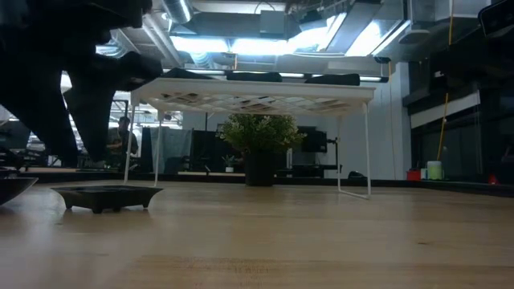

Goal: Pick & Place Mini shaped plates
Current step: Stack the black square plate on top of the black square plate on the shelf

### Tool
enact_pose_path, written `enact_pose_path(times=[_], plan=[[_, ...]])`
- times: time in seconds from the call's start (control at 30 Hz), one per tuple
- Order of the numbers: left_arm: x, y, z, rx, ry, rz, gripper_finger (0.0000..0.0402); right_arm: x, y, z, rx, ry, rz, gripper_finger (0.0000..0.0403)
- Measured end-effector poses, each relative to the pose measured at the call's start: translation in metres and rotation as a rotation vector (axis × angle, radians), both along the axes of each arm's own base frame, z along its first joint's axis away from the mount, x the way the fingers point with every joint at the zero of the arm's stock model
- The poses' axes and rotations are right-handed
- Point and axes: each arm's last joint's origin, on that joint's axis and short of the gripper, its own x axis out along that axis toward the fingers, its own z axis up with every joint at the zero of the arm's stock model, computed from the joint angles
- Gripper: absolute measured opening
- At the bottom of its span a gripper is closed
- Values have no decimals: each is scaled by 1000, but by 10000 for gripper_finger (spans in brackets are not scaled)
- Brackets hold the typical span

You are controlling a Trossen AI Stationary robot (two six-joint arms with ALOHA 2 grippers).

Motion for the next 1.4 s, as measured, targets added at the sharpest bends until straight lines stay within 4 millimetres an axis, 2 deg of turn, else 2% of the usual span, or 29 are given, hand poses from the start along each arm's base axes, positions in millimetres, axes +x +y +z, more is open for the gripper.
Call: enact_pose_path(times=[0.27, 0.4, 0.53, 0.83, 1.13, 1.4], plan=[[3, -4, -17, -34, 23, -17, 88, 0, 0, 0, 0, 0, 0, 124], [6, -8, -32, 3, 52, -57, 88, 0, 0, 0, 0, 0, 0, 124], [7, -9, -38, 47, 47, -60, 88, 0, 0, 0, 0, 0, 0, 124], [12, -9, -30, 71, 2, -42, 79, 0, 0, 0, 0, 0, 0, 124], [13, -10, -28, 69, -6, -39, 8, 0, 0, 0, 0, 0, 0, 124], [13, -10, -28, 60, -8, -27, 3, 0, 0, 0, 0, 0, 0, 124]])
